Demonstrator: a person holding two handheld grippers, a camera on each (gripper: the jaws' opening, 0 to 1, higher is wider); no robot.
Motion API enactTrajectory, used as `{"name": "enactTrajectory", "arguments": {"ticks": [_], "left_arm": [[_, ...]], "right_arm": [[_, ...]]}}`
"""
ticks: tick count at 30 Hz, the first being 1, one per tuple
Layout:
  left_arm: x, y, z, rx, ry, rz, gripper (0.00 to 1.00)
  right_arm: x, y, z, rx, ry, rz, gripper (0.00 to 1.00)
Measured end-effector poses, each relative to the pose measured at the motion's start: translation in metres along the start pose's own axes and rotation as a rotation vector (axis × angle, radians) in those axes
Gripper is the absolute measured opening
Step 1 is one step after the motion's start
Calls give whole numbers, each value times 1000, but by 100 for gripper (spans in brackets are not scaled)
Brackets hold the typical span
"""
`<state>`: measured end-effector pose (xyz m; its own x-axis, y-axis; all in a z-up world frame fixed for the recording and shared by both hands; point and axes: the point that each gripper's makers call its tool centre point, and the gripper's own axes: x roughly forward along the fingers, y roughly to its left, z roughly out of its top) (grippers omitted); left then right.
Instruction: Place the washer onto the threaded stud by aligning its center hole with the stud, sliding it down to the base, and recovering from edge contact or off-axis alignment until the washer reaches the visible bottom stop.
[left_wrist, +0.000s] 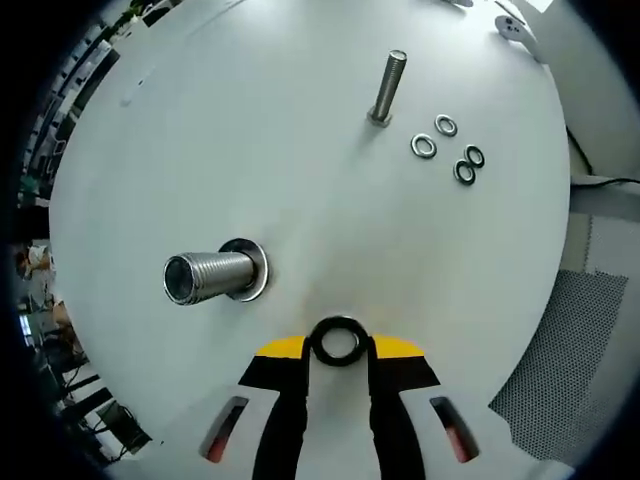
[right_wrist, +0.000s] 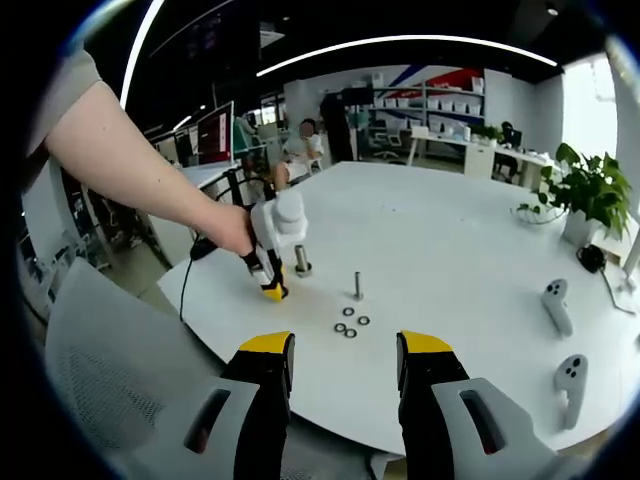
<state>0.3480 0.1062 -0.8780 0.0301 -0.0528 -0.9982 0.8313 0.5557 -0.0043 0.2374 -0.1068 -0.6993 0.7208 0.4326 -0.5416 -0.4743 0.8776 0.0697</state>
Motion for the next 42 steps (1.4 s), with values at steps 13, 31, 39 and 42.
{"name": "enactTrajectory", "arguments": {"ticks": [13,31,39,42], "left_arm": [[-16,-6,-2,47,-42,17,19],[-58,13,4,104,-94,54,19],[-72,20,12,128,-120,75,19],[-78,24,19,129,-136,81,19]], "right_arm": [[-1,0,1,1,-5,-5,43],[-1,0,0,-3,-1,-1,43],[-2,0,0,-2,-4,-4,43],[-1,0,0,-4,-2,-2,43]]}}
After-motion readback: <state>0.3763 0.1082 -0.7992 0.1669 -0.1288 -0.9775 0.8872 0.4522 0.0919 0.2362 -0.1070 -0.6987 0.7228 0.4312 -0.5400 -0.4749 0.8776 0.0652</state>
